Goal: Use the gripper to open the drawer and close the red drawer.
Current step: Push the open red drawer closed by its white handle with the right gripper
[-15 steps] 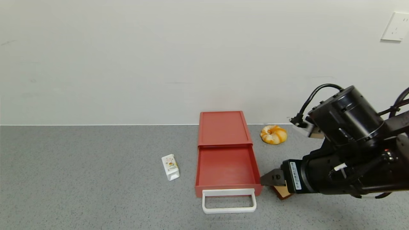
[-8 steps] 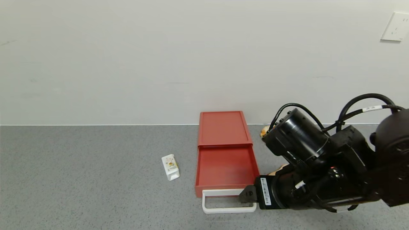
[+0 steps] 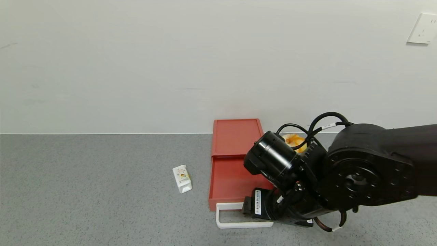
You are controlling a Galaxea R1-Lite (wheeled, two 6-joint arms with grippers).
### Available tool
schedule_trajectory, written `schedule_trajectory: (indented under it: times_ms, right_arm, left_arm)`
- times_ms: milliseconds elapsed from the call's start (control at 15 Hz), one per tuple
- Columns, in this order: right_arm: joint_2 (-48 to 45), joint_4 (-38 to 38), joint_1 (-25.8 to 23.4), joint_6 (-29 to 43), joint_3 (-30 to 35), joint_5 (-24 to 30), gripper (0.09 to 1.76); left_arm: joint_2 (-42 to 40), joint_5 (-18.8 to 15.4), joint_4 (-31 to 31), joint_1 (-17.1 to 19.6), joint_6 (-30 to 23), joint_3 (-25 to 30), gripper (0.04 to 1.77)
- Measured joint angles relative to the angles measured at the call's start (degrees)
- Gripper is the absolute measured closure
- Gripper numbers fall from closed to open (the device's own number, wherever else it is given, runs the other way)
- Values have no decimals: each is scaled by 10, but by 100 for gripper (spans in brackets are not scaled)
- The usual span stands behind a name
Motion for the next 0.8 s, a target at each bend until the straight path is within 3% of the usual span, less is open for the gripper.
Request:
schedule_trajectory:
  times_ms: [400, 800]
  right_arm:
    - [75, 26, 9, 60, -65, -14, 14]
    - [122, 30, 24, 66, -98, -16, 14]
  left_arm:
    - [0, 0, 0, 0, 0, 0, 9]
    - [0, 0, 0, 0, 0, 0, 9]
